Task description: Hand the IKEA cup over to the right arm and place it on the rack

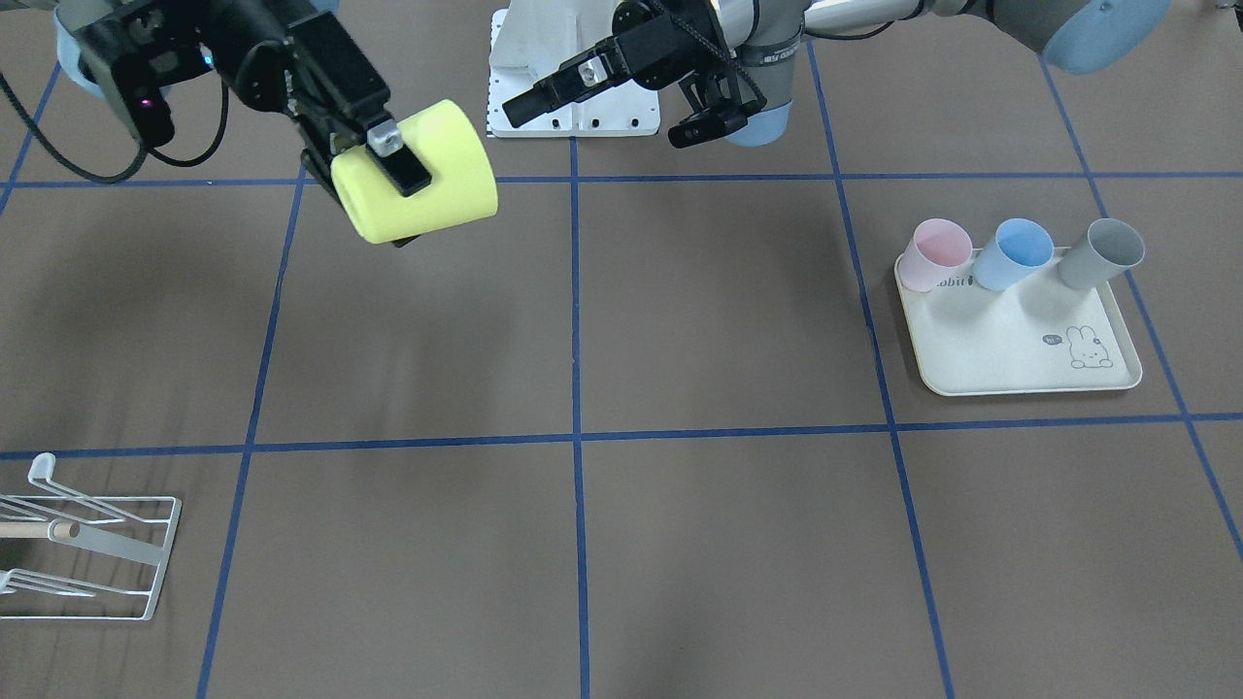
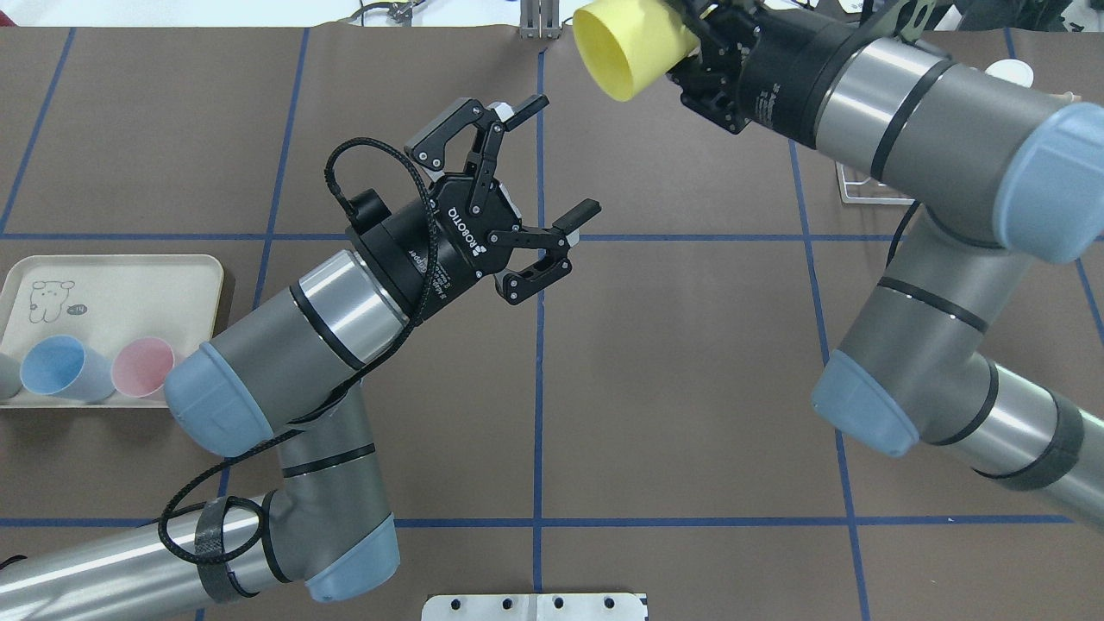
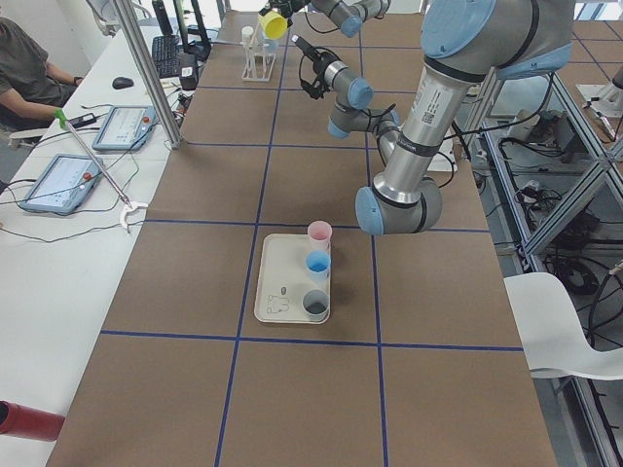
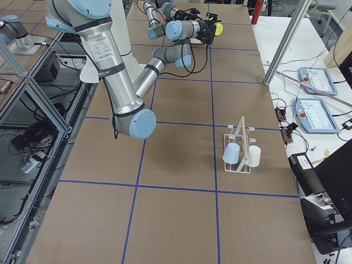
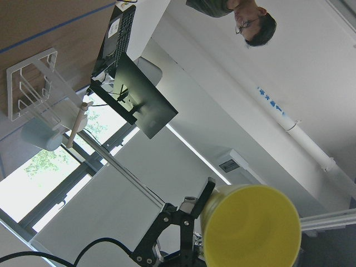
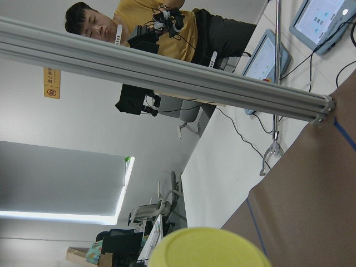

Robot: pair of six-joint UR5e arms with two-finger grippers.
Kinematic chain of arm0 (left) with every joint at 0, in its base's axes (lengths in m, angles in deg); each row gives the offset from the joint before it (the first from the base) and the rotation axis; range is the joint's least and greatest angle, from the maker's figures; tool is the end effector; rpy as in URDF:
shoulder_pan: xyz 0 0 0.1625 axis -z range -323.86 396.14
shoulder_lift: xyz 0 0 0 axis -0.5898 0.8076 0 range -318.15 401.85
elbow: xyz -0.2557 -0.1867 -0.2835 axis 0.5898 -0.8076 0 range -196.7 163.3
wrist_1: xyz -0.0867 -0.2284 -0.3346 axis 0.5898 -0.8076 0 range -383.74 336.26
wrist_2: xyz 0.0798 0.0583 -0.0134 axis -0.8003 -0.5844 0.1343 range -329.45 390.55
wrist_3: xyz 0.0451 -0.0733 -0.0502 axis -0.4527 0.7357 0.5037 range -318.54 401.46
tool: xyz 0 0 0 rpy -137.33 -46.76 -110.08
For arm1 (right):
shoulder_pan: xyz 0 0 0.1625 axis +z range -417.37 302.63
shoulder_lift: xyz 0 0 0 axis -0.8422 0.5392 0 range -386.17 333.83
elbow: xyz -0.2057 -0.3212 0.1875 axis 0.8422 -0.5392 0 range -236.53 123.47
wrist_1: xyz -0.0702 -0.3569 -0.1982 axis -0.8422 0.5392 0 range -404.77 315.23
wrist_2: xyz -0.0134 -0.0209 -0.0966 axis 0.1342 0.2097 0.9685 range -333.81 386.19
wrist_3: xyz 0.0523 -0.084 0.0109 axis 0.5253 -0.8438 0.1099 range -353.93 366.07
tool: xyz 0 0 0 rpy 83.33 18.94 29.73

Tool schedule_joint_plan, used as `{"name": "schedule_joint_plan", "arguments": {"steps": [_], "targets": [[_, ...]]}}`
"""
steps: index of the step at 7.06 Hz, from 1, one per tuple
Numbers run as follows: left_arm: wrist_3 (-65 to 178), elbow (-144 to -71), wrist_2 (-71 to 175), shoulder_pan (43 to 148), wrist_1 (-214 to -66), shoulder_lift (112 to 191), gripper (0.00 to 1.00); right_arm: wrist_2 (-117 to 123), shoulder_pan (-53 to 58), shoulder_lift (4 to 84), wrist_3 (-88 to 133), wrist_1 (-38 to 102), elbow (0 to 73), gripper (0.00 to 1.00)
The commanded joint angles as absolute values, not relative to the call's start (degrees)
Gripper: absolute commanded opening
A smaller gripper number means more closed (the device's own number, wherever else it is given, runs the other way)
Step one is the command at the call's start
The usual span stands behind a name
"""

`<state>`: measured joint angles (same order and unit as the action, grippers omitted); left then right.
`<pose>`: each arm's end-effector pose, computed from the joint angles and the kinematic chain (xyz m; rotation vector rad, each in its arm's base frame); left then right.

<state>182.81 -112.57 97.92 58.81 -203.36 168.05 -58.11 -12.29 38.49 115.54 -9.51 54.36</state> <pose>0.4363 -0.3682 0.1069 -0.3995 2.4622 -1.0676 -0.2739 -0.4774 0.1467 0.4841 -1.7869 0.8927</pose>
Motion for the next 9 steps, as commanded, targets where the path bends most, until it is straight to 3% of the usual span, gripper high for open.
{"name": "schedule_joint_plan", "arguments": {"steps": [1, 6, 9], "targets": [[173.3, -112.7, 98.4, 58.9, -203.1, 166.7, 1.00, -58.2, -8.8, 43.9, 103.2, -8.0, 53.5, 0.00], [165.6, -112.7, 100.2, 59.1, -195.9, 167.0, 1.00, -40.7, -6.7, 49.7, 79.9, 13.8, 53.8, 0.00], [161.1, -112.4, 100.2, 59.1, -195.4, 167.1, 1.00, -35.8, -6.7, 56.6, 69.7, 13.1, 50.5, 0.00]]}}
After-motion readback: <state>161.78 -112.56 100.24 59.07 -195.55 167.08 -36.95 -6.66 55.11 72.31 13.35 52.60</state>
